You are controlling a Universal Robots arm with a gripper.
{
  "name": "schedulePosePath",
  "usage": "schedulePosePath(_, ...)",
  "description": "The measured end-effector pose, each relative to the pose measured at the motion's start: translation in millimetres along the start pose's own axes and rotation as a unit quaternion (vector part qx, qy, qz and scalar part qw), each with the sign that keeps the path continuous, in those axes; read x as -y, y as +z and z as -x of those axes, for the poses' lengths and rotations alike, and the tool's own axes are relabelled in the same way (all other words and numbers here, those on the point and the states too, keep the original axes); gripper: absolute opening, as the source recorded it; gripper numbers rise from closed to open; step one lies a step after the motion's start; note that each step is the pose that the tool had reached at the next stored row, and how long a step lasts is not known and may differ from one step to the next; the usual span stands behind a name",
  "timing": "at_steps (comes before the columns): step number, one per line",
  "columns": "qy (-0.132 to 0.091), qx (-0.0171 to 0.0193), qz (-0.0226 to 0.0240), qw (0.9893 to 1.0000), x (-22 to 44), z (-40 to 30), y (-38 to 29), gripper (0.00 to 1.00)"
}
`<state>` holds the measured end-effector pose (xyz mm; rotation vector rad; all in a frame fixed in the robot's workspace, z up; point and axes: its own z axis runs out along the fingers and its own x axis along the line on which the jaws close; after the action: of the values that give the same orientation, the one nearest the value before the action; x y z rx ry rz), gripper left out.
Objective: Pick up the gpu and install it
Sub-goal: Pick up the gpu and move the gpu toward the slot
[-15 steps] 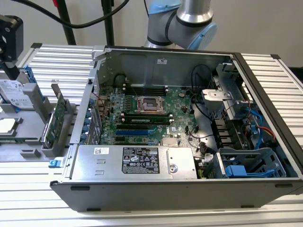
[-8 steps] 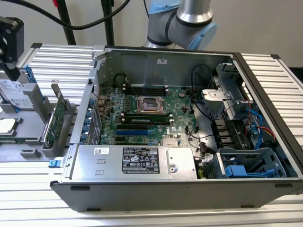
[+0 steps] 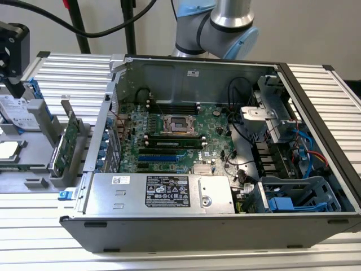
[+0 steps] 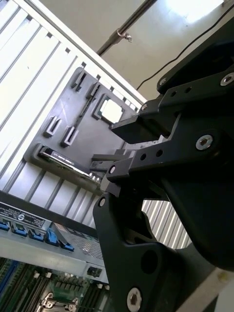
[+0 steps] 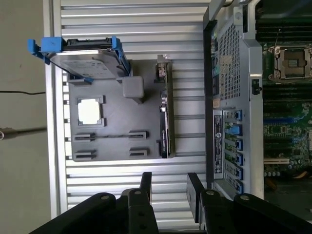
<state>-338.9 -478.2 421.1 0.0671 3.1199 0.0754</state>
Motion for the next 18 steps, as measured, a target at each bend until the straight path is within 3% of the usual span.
schedulePosePath(18,0.0,0.0,0.0,1.0,0.3,-0.1,6.3,1.0)
